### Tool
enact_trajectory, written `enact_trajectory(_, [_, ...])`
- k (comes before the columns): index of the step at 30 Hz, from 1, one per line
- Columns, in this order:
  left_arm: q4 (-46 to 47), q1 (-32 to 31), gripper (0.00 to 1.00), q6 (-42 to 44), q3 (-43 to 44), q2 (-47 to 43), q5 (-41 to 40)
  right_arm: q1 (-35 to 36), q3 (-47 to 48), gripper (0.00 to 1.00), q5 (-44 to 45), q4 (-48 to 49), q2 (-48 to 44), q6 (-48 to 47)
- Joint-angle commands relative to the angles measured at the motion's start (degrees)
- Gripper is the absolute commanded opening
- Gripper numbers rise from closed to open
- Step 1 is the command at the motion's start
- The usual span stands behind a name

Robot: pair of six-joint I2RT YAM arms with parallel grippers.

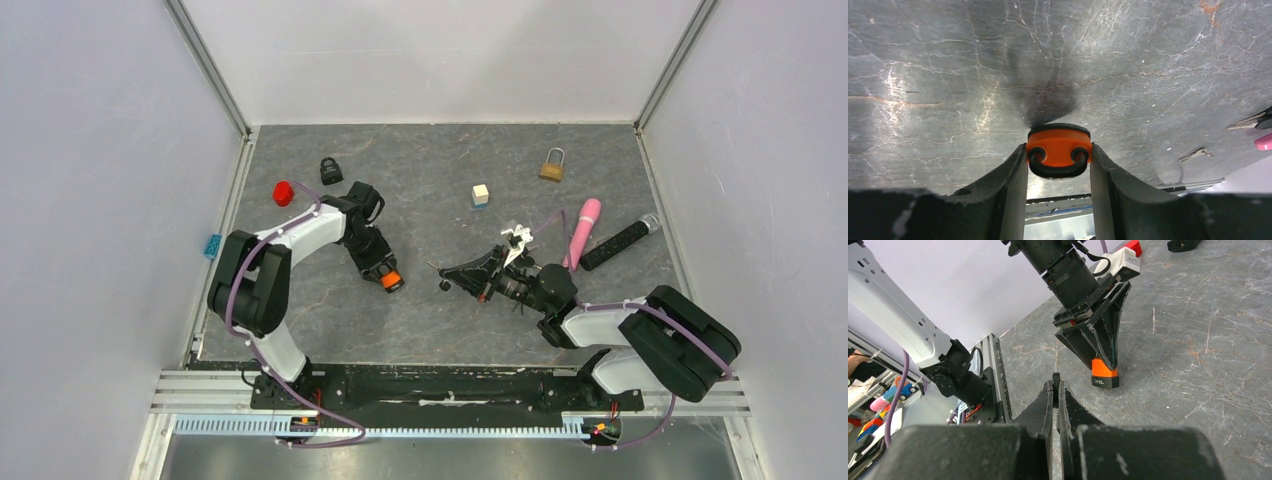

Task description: Unlock with the key

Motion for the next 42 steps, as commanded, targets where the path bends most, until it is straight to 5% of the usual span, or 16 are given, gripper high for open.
enact_trajectory(1, [2.4, 0.0, 0.25, 1.1, 0.9, 2.5, 0.1, -0.3, -0.1, 0.00, 0.4, 1.2, -0.6, -1.0])
enact_trajectory(9, [2.3, 0.0, 0.53, 1.1, 1.5, 4.2, -2.4, -0.4, -0.2, 0.00, 0.2, 1.2, -0.6, -0.8])
enact_trajectory(18, [1.3, -1.2, 0.71, 1.1, 0.8, 2.8, -4.5, -0.5, -0.3, 0.00, 0.0, 1.9, 0.1, 0.1])
enact_trajectory(42, [-1.7, -5.5, 0.66, 1.9, 5.8, 8.7, -15.5, -0.5, -0.3, 0.00, -1.1, 4.9, 2.2, 2.7])
